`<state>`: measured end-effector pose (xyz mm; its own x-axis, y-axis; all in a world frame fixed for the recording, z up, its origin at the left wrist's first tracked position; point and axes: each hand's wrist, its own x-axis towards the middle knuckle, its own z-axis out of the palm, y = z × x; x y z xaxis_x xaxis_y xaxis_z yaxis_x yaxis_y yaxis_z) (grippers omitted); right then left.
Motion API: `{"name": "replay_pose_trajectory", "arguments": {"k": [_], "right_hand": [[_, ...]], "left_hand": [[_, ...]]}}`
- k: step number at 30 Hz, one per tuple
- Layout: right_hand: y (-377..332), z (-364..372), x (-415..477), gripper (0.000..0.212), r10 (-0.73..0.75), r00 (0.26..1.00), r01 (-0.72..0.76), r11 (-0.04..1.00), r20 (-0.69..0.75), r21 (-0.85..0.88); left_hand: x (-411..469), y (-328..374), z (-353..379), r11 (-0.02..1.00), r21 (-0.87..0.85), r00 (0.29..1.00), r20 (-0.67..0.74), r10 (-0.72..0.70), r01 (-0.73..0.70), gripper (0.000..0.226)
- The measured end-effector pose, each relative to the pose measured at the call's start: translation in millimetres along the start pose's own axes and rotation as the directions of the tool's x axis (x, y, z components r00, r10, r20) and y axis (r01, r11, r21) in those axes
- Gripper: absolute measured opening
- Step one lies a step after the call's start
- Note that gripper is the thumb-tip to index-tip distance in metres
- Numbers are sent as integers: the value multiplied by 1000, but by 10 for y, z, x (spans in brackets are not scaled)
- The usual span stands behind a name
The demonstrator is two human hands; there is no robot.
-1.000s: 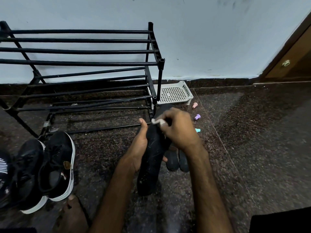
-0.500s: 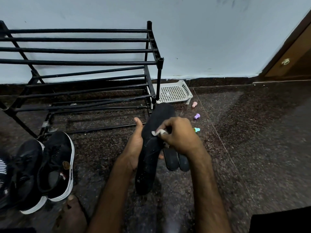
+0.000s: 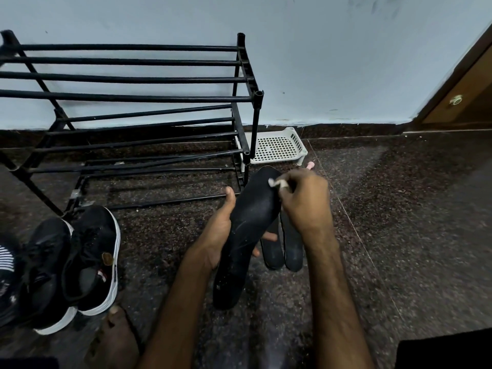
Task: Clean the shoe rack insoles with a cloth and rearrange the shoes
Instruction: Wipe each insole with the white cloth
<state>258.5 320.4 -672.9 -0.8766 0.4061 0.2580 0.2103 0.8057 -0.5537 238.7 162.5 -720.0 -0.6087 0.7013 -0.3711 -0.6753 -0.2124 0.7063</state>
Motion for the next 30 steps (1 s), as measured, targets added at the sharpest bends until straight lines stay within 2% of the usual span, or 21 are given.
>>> {"name": "replay_pose_trajectory", "arguments": {"k": [2, 3, 5, 7, 9, 11, 13, 14, 15, 17, 18, 19, 20, 22, 23, 24, 25, 26, 28, 29, 30], "right_hand": [[-20, -11, 9, 13, -16, 992, 19, 1000, -125, 23], [-32, -31, -5, 12, -28, 997, 32, 998, -75, 51], [-42, -80, -70, 10, -41, 973, 10, 991, 228, 133], [-14, -100, -147, 11, -44, 875, -20, 992, 482, 126], [40, -83, -138, 12, -31, 924, 3, 997, 380, 74], [81, -59, -69, 14, -12, 995, 8, 999, 96, 43], [66, -55, -35, 15, 1, 996, 4, 998, -88, 59], [50, -66, -26, 12, -11, 998, 14, 998, -58, 55], [27, -91, -27, 8, -43, 997, 40, 997, 60, 59], [-19, -116, -89, 4, -71, 919, 28, 993, 388, 115], [-22, -117, -124, 7, -66, 879, -3, 990, 473, 143], [0, -106, -136, 9, -54, 890, -10, 990, 452, 139], [28, -94, -119, 11, -35, 935, -2, 995, 353, 104], [79, -70, -66, 13, -4, 999, 2, 999, 40, 37], [79, -57, -55, 13, 0, 996, 4, 999, -84, 49], [72, -57, -45, 12, -7, 992, 15, 998, -125, 62], [47, -61, -40, 10, -25, 998, 30, 996, -63, 78], [32, -59, -39, 7, -44, 996, 35, 994, 82, 102], [24, -69, -100, 8, -48, 930, 6, 993, 364, 115], [38, -63, -115, 8, -35, 934, -6, 993, 356, 114], [58, -57, -111, 9, -4, 970, -26, 993, 244, 117]], "left_hand": [[-3, -5, 16, 999, -31, 1000, 26, -9, 9, 81], [0, -7, 8, 999, -43, 1000, 22, -2, 2, 80], [8, -4, -15, 998, -69, 1000, 8, 8, -7, 81], [14, -7, -30, 997, -71, 1000, -4, -1, 0, 82], [16, -19, -21, 998, -64, 1000, 5, -4, 4, 82], [13, -26, -3, 999, -50, 1000, 14, -16, 17, 81], [12, -20, 8, 998, -44, 999, 14, -34, 35, 82], [18, -10, 15, 999, -47, 1000, 11, -28, 29, 82], [22, -4, 15, 999, -52, 1000, -1, -13, 13, 81], [18, 8, 18, 998, -58, 999, -36, 18, -21, 80], [18, 12, 20, 998, -57, 999, -46, 25, -28, 80], [18, 12, 27, 998, -54, 998, -50, 29, -31, 80], [23, 11, 40, 998, -47, 998, -48, 33, -35, 80], [22, 16, 45, 999, -29, 999, -37, 39, -40, 78], [13, 21, 49, 999, -28, 999, -30, 34, -35, 78], [15, 22, 61, 999, -34, 999, -25, 28, -29, 78], [10, 23, 59, 999, -45, 999, -25, 27, -29, 78], [14, 20, 55, 998, -54, 999, -32, 34, -35, 78], [6, 14, 60, 998, -54, 998, -53, 42, -45, 78], [6, 17, 65, 998, -39, 998, -50, 44, -46, 78], [16, 11, 69, 999, -23, 998, -44, 46, -47, 77]]}}
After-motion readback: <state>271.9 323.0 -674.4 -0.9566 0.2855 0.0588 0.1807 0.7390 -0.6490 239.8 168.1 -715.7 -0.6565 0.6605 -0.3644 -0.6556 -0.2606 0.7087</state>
